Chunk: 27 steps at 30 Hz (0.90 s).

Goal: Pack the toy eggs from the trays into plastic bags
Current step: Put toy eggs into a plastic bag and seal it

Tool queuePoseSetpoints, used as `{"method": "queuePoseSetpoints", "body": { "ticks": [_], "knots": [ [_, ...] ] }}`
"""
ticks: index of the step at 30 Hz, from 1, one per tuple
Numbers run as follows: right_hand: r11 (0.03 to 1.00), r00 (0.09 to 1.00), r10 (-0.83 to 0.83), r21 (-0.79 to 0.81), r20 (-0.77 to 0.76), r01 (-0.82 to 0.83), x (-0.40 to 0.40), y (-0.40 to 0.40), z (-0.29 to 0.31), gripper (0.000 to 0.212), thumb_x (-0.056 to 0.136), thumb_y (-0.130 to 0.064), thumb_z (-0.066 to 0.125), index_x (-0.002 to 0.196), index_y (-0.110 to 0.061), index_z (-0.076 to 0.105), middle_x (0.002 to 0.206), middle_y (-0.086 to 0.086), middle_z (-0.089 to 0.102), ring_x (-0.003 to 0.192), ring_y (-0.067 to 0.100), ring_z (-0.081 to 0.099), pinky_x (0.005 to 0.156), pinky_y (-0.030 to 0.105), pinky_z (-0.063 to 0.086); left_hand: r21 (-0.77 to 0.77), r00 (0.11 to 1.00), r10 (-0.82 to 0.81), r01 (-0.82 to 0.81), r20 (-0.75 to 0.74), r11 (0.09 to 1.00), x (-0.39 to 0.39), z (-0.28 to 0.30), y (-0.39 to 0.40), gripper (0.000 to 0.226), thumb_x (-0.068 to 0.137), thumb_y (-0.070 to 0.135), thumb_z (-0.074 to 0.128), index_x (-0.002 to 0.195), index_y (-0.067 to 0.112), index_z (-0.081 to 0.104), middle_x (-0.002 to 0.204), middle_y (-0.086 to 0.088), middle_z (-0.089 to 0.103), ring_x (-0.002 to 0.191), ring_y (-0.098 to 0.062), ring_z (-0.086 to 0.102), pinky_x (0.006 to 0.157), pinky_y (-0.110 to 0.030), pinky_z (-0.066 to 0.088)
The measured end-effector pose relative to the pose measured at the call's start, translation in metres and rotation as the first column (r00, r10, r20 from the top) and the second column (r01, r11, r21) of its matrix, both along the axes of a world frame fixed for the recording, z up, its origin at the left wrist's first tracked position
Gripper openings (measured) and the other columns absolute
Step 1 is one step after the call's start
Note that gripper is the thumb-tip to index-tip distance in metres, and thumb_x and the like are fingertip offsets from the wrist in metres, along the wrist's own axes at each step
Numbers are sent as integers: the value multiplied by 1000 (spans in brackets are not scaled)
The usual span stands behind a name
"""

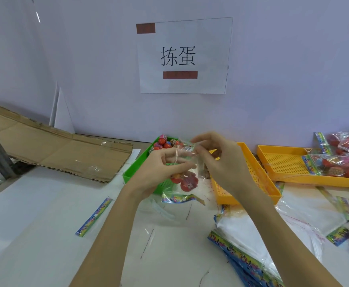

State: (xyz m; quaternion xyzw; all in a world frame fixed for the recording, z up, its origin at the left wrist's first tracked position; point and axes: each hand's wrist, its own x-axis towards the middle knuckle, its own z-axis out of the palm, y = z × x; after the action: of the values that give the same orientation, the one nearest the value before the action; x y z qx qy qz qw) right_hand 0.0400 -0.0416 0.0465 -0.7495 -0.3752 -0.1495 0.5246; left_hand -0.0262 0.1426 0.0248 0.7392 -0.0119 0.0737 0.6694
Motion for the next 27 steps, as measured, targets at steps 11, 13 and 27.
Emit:
{"method": "queuePoseSetpoints", "body": {
  "ticks": [11, 13, 27],
  "knots": [
    [924, 994, -56, -383, -98, 14, 31, 68, -30, 33, 103, 0, 52, 128, -12, 69, 130, 5, 70, 117, 18, 64, 103, 26, 50, -312, 624, 781, -741, 8, 595, 7, -11, 34, 21, 83, 14, 87, 93, 11, 69, 59, 14, 67, 54, 1, 61, 68, -29, 55],
    [846, 996, -9, -531, -84, -37, 41, 90, -32, 48, 100, 7, 49, 143, -15, 59, 145, 9, 60, 133, 26, 55, 110, 36, 45, -352, 600, 800, -747, 10, 564, 6, -10, 35, 24, 83, 15, 87, 88, 17, 64, 61, 14, 61, 52, 3, 57, 66, -27, 54],
    [937, 990, -94, -346, -105, 52, 56, 113, -43, 36, 92, -4, 71, 124, -9, 57, 118, 9, 70, 109, 23, 67, 97, 40, 55, -353, 619, 785, -729, 27, 587, 6, -7, 34, 31, 79, 12, 90, 99, 15, 67, 80, 9, 74, 75, -11, 71, 69, -28, 59]
  ]
}}
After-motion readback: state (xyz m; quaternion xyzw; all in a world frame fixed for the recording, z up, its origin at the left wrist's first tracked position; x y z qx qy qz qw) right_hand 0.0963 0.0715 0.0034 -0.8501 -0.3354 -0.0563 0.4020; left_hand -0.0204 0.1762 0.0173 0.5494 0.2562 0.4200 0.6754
